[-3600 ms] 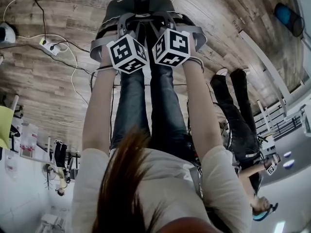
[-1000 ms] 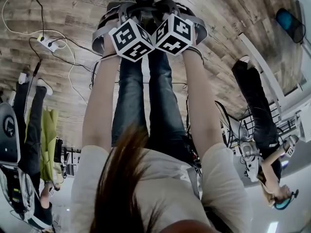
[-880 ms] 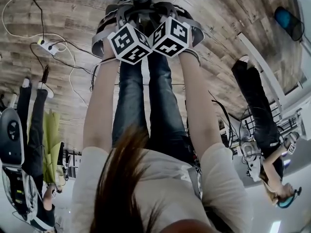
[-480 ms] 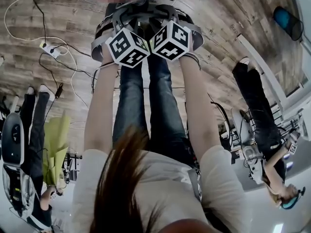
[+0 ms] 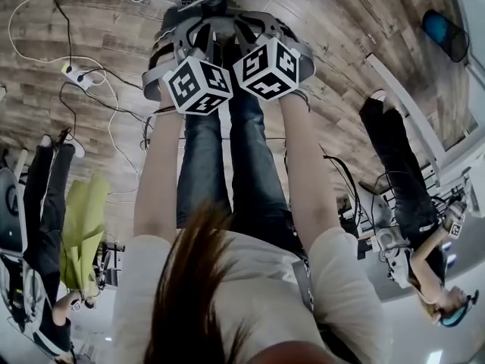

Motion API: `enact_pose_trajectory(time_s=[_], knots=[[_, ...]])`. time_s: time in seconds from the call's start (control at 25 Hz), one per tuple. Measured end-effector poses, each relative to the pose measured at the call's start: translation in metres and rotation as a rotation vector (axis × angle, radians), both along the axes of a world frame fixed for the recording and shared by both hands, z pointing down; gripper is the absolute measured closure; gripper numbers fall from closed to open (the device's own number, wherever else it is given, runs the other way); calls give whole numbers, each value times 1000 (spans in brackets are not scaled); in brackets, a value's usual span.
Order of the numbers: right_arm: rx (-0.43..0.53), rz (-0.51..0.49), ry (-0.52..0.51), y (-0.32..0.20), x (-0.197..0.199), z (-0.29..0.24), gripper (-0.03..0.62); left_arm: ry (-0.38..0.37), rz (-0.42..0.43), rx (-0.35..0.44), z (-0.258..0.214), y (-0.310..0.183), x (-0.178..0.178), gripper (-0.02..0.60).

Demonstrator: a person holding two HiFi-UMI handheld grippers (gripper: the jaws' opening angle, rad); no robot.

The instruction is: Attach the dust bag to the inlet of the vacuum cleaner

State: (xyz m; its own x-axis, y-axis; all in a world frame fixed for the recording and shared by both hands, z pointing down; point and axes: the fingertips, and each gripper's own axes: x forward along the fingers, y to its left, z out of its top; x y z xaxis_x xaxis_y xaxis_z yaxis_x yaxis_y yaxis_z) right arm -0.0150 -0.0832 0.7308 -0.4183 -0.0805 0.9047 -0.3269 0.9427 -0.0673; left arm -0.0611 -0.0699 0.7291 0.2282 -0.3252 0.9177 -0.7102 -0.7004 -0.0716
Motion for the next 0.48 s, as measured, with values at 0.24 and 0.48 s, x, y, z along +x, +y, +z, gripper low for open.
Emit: enact_pose_trajectory(time_s=[0.24,0.48], knots=[[5,168,-90,-8,-1,-21,591,38,-106,100,-23,-8,-6,563],[31,271,-156,-12,-1,-51,591,67,-152,141,-45,-12,-6,565]])
